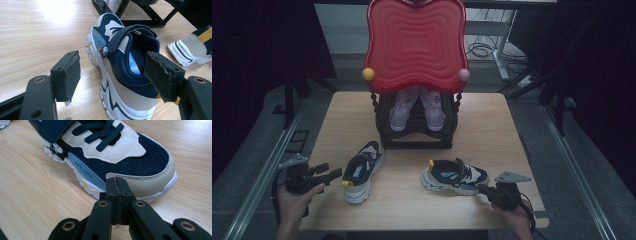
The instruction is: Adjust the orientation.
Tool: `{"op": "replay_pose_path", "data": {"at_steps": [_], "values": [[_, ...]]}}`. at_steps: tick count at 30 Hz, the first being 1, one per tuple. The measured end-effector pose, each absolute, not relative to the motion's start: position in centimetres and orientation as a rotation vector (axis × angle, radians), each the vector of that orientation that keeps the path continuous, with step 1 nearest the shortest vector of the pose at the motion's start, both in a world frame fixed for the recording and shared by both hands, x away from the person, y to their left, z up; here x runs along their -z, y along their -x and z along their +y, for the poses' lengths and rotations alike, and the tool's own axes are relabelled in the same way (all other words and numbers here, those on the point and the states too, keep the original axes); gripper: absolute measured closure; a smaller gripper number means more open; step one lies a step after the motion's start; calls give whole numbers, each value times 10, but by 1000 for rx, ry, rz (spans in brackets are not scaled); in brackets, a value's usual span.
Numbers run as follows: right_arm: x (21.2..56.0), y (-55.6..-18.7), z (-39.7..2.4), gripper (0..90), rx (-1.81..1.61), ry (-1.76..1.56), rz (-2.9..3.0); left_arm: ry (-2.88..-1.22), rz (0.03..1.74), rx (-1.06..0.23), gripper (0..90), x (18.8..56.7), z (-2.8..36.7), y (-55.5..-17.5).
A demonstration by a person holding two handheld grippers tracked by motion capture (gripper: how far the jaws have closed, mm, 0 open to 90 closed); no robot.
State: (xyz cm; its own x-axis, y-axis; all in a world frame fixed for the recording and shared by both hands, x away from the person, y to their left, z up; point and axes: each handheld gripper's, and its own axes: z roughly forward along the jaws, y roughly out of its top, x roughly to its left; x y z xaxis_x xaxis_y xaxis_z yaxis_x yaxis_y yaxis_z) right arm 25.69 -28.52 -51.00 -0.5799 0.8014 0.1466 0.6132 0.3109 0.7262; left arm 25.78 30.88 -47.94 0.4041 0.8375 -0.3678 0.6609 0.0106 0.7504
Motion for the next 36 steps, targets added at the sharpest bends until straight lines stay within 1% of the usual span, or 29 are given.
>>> {"op": "replay_pose_path", "data": {"at_steps": [13,36], "values": [[511,-276,-293,894,-1134,-1333,2307,-1714,1321,-230,289,480,308,-258],[513,-320,-293,894,-1121,-1362,2305,-1715,1325,-232,289,480,309,-259]]}}
